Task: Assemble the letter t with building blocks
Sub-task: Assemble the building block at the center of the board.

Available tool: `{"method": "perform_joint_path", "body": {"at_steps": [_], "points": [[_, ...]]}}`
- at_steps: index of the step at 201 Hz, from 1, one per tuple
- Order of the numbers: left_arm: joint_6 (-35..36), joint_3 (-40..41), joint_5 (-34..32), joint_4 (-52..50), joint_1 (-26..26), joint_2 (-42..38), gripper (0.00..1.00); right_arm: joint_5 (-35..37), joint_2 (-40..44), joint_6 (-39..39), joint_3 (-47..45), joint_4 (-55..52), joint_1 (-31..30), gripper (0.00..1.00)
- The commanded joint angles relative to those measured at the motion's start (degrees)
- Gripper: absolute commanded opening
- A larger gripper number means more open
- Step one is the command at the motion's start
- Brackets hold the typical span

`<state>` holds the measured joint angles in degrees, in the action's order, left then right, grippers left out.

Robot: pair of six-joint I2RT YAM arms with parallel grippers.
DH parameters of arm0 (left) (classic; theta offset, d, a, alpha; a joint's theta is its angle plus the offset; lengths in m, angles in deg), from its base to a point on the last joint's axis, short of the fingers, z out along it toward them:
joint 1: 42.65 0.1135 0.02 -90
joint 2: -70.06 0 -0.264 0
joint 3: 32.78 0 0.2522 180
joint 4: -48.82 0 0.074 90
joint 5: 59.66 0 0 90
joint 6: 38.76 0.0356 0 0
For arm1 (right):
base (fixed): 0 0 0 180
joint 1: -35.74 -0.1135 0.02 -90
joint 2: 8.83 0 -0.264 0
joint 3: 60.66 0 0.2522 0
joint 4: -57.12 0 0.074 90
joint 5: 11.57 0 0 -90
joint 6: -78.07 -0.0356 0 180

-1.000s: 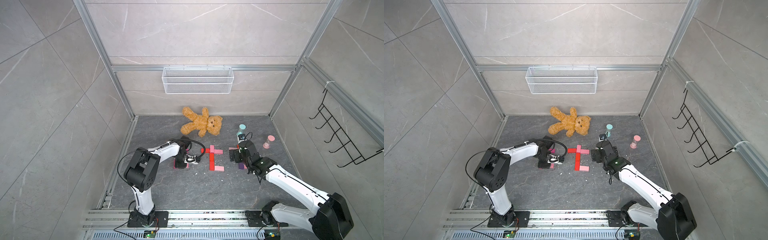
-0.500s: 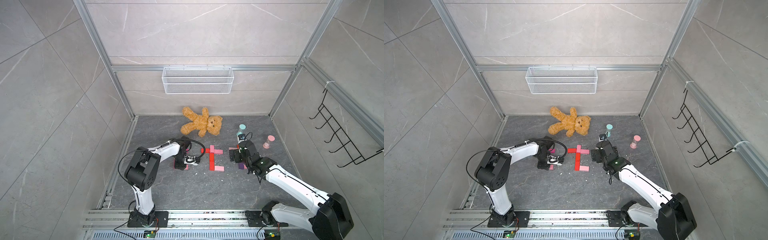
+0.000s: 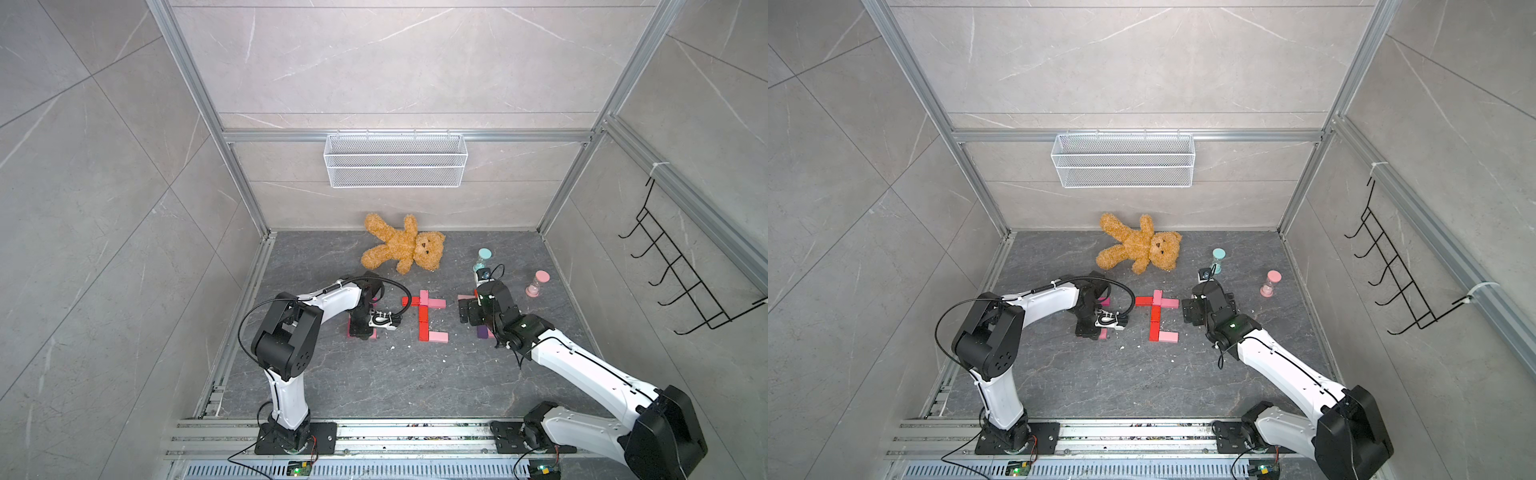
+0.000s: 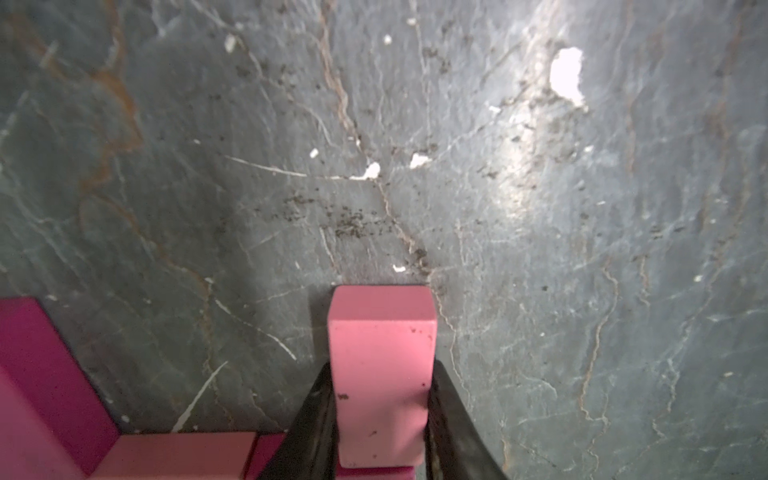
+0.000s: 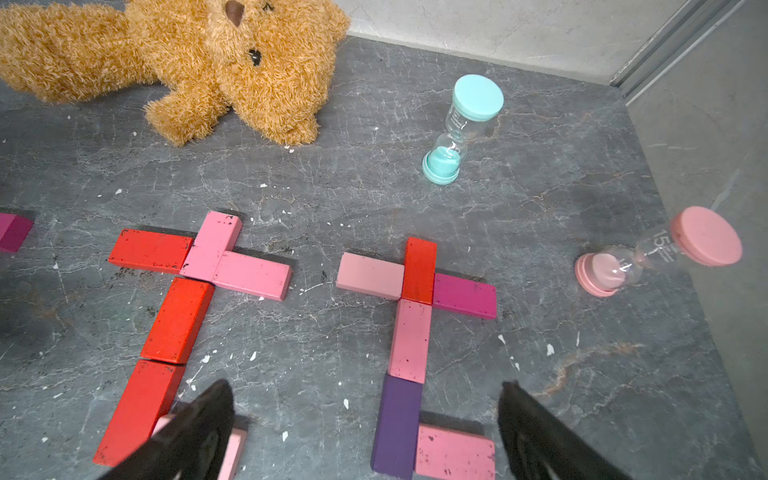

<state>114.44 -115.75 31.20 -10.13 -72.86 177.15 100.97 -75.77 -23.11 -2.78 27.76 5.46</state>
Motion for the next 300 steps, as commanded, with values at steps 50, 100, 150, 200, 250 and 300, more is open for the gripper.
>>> {"method": "perform_joint_path", "body": {"at_steps": [50, 100, 150, 200, 250, 300], "points": [[-0.5, -0.8, -1.5, 0.2, 0.3, 1.5, 0.21, 0.3, 0.2, -0.7, 0.4, -0.8, 0.1, 1.0], [-0.6, -0.7, -2.0, 0.4, 0.4, 1.4, 0.21, 0.3, 0.2, -0.7, 0.5, -0.8, 0.1, 1.0], [-0.9, -0.8, -2.8, 0.3, 0.4, 0.9, 0.21, 0.3, 0.0, -0.7, 0.5, -0.9, 0.1, 1.0], [-1.2, -0.9, -3.8, 0.4, 0.5, 1.3, 0.22, 0.3, -0.1, -0.7, 0.5, -1.0, 0.1, 1.0], [-1.3, -0.9, -4.7, 0.5, 0.5, 1.5, 0.24, 0.3, -0.3, -0.7, 0.5, -1.0, 0.1, 1.0], [-1.4, -0.9, -4.5, 0.3, 0.5, 1.4, 0.26, 0.5, -0.2, -0.7, 0.4, -1.0, 0.2, 1.0]]}}
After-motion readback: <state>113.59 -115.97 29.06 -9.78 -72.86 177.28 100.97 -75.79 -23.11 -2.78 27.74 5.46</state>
